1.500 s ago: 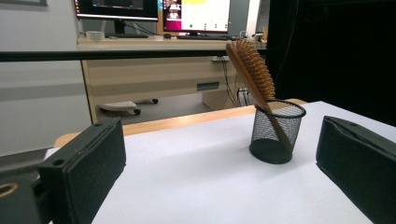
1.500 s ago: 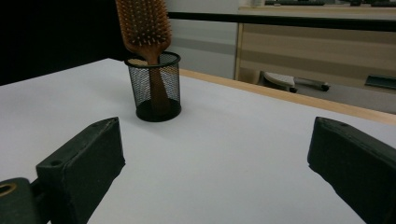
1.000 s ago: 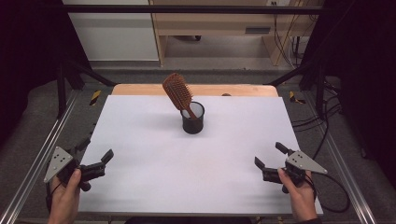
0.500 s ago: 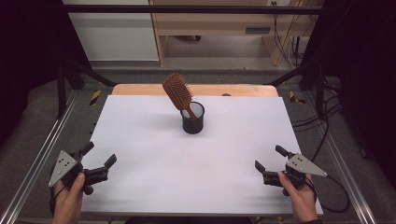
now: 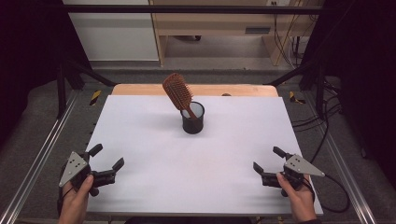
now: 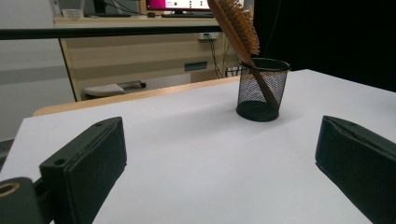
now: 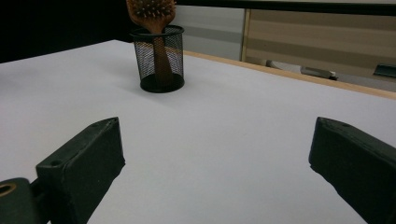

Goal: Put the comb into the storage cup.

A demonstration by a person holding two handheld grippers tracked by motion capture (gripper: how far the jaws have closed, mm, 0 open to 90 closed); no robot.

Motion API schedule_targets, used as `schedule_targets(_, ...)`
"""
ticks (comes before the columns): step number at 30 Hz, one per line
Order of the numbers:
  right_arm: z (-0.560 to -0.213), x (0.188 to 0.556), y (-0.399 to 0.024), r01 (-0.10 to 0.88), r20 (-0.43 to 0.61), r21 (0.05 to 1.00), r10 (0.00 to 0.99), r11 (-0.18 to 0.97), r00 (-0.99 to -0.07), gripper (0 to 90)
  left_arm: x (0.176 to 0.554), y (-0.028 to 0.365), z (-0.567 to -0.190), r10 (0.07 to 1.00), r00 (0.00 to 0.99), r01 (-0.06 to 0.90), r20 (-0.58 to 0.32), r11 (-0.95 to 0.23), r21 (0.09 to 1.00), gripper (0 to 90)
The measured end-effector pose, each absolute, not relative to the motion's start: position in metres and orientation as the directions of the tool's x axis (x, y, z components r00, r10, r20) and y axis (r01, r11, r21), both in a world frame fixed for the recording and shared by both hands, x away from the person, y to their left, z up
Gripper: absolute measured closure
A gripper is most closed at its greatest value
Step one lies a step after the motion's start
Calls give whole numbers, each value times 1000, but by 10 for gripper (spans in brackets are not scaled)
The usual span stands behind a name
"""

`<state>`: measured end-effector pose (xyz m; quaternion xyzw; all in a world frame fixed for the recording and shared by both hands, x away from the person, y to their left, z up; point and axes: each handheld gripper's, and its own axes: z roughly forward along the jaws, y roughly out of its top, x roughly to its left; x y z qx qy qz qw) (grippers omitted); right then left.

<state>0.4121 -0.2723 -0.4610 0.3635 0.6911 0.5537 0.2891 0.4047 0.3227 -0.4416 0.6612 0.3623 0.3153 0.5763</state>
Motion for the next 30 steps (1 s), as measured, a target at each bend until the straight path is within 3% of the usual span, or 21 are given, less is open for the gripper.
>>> schedule_targets(21, -465, 414, -262, 188, 15, 974, 791, 127, -612, 34, 402, 300, -445, 813, 582, 119, -7, -76, 990, 26)
schedule_targets(30, -465, 416, -259, 184, 20, 976, 789, 119, -615, 34, 400, 296, -441, 836, 548, 87, -22, -31, 996, 27)
